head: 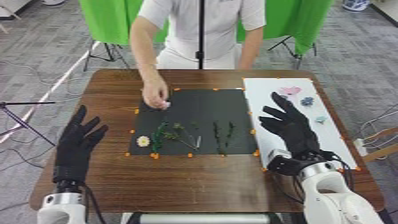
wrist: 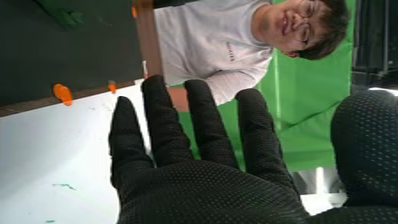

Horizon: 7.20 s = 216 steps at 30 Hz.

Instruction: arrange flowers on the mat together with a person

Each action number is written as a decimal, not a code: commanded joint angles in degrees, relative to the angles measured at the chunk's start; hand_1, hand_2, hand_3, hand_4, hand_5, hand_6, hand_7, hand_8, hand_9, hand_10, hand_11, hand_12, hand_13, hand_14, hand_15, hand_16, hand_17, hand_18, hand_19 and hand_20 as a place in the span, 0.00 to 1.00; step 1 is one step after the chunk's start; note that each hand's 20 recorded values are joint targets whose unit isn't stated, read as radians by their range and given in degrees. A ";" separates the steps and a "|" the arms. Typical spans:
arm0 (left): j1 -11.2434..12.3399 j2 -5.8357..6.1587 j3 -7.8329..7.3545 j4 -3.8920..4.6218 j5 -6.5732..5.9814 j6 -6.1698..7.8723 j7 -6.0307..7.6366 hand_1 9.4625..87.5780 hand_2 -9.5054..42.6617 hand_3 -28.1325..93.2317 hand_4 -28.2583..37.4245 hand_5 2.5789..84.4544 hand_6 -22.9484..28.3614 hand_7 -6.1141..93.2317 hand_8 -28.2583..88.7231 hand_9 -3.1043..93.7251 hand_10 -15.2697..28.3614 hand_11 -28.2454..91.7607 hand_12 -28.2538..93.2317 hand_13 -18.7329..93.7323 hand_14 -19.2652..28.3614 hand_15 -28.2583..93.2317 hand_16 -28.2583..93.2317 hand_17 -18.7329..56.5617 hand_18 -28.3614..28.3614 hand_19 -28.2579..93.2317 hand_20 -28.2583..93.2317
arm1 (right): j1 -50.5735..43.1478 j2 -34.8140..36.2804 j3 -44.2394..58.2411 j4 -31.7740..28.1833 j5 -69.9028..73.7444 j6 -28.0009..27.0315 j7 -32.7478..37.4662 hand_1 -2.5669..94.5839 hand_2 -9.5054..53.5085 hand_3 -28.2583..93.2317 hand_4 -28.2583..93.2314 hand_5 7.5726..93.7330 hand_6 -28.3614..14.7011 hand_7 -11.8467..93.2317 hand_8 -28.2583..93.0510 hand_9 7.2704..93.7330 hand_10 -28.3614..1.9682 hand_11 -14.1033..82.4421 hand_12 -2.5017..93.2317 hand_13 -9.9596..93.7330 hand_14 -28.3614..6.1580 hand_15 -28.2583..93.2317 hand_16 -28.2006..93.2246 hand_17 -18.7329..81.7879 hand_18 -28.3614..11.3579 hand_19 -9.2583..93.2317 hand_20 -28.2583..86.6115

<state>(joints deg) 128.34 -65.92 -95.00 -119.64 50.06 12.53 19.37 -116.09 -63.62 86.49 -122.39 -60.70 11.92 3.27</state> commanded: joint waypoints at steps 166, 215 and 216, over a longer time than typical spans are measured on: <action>1.16 1.43 -1.55 -1.22 -2.07 0.50 0.07 0.15 0.27 0.87 0.00 0.29 0.45 0.17 0.16 0.35 0.68 0.35 0.33 0.39 0.83 0.48 0.20 0.14 0.95 0.65 0.28 | 70.94 -1.36 -78.16 27.60 -72.45 -2.75 29.28 0.63 0.00 0.75 0.00 0.81 0.78 0.36 0.23 0.94 0.81 0.29 0.44 0.77 0.76 0.71 0.49 0.38 0.30 0.77 0.59; 1.95 1.63 -1.28 -1.07 -0.66 0.90 1.37 0.12 0.27 0.86 0.00 0.30 0.41 0.17 0.16 0.34 0.67 0.34 0.33 0.39 0.83 0.47 0.20 0.13 0.95 0.63 0.27 | 7.19 2.08 0.79 2.21 6.71 -15.80 2.19 0.26 0.27 0.78 0.04 0.36 0.69 0.20 0.16 0.37 0.47 0.21 0.20 0.40 0.26 0.42 0.40 0.20 0.22 0.44 0.43; 2.08 1.33 -1.21 -1.02 -0.46 0.59 1.06 0.13 0.27 0.85 0.00 0.31 0.40 0.16 0.16 0.35 0.67 0.34 0.33 0.39 0.82 0.47 0.20 0.13 0.95 0.63 0.27 | 5.72 2.26 0.97 1.85 5.45 -14.28 0.41 0.26 0.27 0.79 0.03 0.35 0.70 0.20 0.16 0.36 0.50 0.19 0.20 0.41 0.27 0.40 0.41 0.20 0.23 0.42 0.43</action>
<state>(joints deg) 129.85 -62.64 -96.43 -120.95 48.12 14.54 22.44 -92.91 -62.50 76.15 -122.99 -65.16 6.49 17.99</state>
